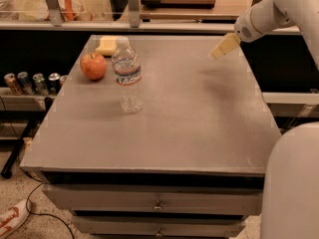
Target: Pick water bottle
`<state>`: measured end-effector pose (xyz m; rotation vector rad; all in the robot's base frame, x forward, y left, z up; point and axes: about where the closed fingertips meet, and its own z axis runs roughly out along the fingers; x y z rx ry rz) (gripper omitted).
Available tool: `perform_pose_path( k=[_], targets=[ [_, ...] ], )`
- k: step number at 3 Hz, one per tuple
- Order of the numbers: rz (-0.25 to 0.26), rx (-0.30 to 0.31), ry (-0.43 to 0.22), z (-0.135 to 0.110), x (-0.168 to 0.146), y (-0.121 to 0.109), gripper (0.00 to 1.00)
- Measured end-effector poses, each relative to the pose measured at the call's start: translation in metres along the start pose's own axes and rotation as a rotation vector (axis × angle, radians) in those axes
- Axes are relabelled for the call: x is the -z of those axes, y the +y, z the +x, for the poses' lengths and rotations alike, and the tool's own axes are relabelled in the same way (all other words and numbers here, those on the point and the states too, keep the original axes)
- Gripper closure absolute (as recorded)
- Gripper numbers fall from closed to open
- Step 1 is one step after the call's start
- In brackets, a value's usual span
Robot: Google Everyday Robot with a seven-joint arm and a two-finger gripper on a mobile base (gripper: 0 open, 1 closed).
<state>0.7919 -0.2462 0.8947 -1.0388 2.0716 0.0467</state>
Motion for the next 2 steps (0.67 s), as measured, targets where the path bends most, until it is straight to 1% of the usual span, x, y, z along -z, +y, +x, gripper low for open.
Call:
perform_pose_path(
  k=[1,2],
  targets=[
    [0.016,-0.042,-0.004,-0.0006,-0.0295,-0.0111,0.00],
    [0.016,-0.042,-0.004,-0.0006,-0.0296,-0.0110,0.00]
  ],
)
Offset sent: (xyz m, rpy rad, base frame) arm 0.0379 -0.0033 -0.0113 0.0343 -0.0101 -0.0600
